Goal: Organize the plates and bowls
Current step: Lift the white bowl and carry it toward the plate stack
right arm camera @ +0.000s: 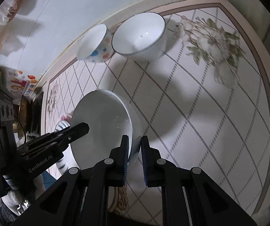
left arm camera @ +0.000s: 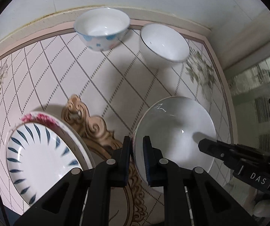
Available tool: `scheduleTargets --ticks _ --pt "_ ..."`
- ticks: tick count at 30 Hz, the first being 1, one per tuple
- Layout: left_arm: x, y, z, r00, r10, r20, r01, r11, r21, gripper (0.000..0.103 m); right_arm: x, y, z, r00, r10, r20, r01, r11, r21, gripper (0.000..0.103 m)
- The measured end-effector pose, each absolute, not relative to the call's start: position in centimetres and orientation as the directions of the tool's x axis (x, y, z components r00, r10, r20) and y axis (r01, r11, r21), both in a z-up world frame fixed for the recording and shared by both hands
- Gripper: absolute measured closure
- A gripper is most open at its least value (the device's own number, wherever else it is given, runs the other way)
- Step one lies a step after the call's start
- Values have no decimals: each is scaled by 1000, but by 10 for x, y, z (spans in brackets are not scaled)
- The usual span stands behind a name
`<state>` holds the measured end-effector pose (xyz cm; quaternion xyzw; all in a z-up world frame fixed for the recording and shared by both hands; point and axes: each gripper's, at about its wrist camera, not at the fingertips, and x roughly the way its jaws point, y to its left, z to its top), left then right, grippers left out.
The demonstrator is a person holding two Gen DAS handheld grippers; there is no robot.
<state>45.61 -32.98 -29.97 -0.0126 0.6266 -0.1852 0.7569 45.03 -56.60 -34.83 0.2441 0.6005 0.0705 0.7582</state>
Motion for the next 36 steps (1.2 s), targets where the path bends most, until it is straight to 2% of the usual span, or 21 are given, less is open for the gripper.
scheduleTargets --ticks 19,36 --pt "435 -344 -341 77 -240 -968 278 937 -211 92 421 -571 -383 200 403 -893 221 869 442 88" --pt "437 -348 -351 51 -221 -974 273 941 -199 92 425 -574 -388 164 416 -894 214 870 444 88"
